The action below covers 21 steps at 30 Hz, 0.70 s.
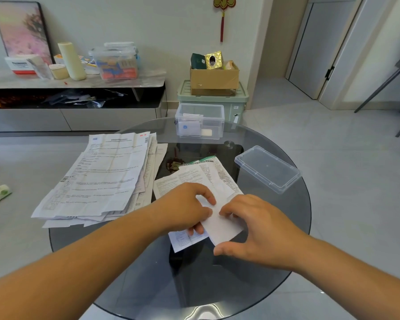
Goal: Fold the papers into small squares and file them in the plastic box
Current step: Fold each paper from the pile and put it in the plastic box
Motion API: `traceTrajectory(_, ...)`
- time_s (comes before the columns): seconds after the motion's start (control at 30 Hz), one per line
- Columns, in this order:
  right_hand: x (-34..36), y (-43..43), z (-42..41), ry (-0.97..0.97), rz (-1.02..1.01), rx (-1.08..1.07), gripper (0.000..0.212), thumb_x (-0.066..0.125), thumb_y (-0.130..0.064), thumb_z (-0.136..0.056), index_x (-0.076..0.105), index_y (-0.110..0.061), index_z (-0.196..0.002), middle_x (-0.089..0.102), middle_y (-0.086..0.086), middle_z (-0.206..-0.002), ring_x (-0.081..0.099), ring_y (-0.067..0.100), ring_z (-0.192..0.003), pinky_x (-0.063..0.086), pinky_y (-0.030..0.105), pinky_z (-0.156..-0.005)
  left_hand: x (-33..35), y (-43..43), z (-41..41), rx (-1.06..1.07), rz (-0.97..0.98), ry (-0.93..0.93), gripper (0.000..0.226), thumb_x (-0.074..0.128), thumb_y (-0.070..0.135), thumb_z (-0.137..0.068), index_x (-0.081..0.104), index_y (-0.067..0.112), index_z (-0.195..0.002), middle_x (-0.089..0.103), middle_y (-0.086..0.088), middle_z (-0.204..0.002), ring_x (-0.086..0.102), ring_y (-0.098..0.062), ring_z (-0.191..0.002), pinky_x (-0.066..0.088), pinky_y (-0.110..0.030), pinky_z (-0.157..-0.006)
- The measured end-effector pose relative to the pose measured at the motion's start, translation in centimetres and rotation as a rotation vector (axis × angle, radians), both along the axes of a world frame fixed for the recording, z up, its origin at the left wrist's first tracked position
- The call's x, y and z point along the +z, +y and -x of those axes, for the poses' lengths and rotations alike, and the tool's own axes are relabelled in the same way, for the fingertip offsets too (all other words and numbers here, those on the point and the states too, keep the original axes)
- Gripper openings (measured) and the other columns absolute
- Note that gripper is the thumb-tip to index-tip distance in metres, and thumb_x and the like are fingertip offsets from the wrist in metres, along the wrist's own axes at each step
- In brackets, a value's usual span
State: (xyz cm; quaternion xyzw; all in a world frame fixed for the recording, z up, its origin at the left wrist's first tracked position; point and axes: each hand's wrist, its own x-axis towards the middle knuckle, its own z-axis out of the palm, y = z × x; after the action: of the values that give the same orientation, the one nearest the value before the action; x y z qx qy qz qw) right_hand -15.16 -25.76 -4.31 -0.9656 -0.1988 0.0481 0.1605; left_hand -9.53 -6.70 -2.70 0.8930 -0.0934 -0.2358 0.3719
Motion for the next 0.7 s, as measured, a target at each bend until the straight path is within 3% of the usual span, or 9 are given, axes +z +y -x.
traceTrajectory(0.13, -0.4, 0.2, 0.6, -0.057, 0.027, 0.038, 0.076, 0.05, -0.089, -0.07, 0.049, -0.042, -0.129, 0.046, -0.022, -0.128, 0.04, 0.002, -0.115, 0.032, 0.016, -0.087, 0.0, 0.6, 0.4, 0.024, 0.051, 0.101, 0.018, 0.061, 0.013, -0.098, 0.078, 0.017, -0.096, 0.07, 0.0, -0.062, 0.059, -0.01, -0.05, 0.05, -0.02, -0.055)
traceTrajectory(0.23, -1.1, 0.4, 0.8, -0.1, 0.022, 0.044, 0.057, 0.05, -0.078, -0.081, 0.058, -0.038, -0.121, 0.052, -0.02, -0.122, 0.045, 0.005, -0.112, 0.035, 0.017, -0.088, -0.1, 0.8, 0.8, -0.008, 0.008, 0.101, 0.018, 0.064, 0.02, -0.096, 0.079, 0.012, -0.089, 0.071, -0.002, -0.064, 0.058, -0.008, -0.049, 0.05, -0.019, -0.058)
traceTrajectory(0.33, -1.4, 0.3, 0.6, -0.143, -0.003, 0.017, 0.034, 0.049, -0.06, -0.093, 0.067, -0.036, -0.108, 0.057, -0.019, -0.108, 0.048, 0.007, -0.103, 0.043, 0.022, -0.087, -0.3, 1.0, 1.2, -0.077, -0.005, 0.095, 0.032, 0.067, 0.041, -0.093, 0.078, 0.012, -0.084, 0.074, -0.002, -0.073, 0.063, -0.012, -0.06, 0.052, -0.019, -0.066)
traceTrajectory(0.43, -1.0, 0.0, 0.1, -0.107, -0.039, -0.051, 0.026, 0.05, -0.049, -0.097, 0.069, -0.032, -0.093, 0.057, -0.016, -0.091, 0.047, 0.008, -0.09, 0.04, 0.025, -0.077, -0.4, 1.3, 1.3, -0.144, -0.042, 0.07, 0.053, 0.067, 0.068, -0.081, 0.077, 0.016, -0.082, 0.074, 0.002, -0.074, 0.071, -0.02, -0.07, 0.054, -0.022, -0.069)
traceTrajectory(0.53, -1.0, -0.2, -0.3, 0.002, -0.099, -0.133, 0.014, 0.059, -0.047, -0.092, 0.062, -0.034, -0.087, 0.057, -0.017, -0.084, 0.052, 0.008, -0.084, 0.038, 0.026, -0.073, -0.9, 1.1, 1.1, -0.18, -0.156, -0.096, 0.041, 0.071, 0.061, -0.082, 0.073, 0.02, -0.079, 0.069, 0.002, -0.072, 0.067, -0.018, -0.069, 0.051, -0.024, -0.066)
traceTrajectory(0.7, -0.8, -0.4, -1.0, 0.134, -0.191, -0.303, 0.032, 0.077, -0.055, -0.076, 0.061, -0.034, -0.094, 0.062, -0.015, -0.085, 0.061, 0.011, -0.082, 0.053, 0.032, -0.073, -1.6, -0.1, 0.8, -0.161, -0.26, -0.255, 0.035, 0.072, 0.054, -0.084, 0.061, 0.025, -0.067, 0.058, 0.009, -0.065, 0.056, -0.01, -0.062, 0.036, -0.018, -0.059)
